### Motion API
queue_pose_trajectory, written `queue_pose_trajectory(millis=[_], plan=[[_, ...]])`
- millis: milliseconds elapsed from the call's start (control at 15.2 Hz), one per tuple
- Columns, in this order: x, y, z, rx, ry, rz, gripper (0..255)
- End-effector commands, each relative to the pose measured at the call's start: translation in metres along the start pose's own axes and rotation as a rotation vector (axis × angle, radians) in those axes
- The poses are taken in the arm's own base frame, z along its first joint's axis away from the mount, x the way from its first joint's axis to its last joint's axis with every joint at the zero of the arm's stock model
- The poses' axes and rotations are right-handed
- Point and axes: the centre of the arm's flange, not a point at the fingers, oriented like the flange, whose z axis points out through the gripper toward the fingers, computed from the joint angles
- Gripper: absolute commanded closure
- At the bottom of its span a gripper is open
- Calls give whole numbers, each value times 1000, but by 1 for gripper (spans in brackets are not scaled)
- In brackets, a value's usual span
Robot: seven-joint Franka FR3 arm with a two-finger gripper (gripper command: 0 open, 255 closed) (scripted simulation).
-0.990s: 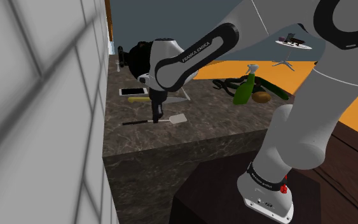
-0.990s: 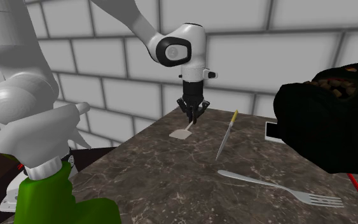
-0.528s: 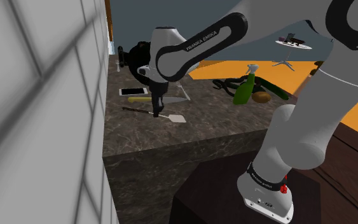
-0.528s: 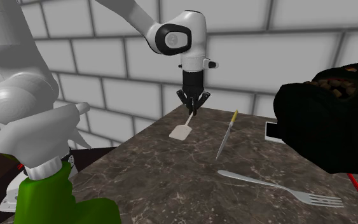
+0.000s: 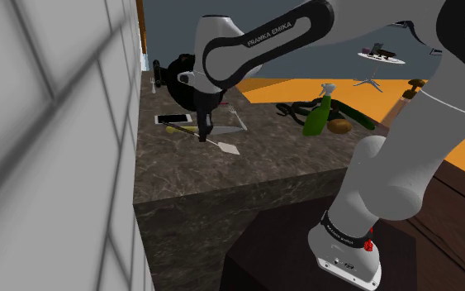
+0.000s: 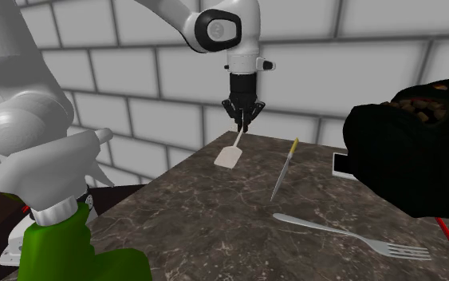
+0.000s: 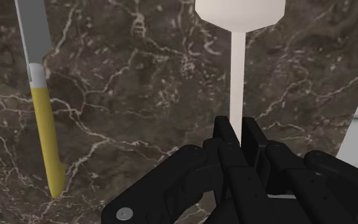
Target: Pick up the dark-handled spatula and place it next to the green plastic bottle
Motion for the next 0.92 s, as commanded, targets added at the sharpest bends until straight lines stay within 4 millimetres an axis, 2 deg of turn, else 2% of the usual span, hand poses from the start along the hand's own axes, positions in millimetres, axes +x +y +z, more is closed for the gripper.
queue_pose_trajectory(millis=[0,858], plan=[[1,-1,-11,0,0,0,255],[5,-1,-79,0,0,0,255]])
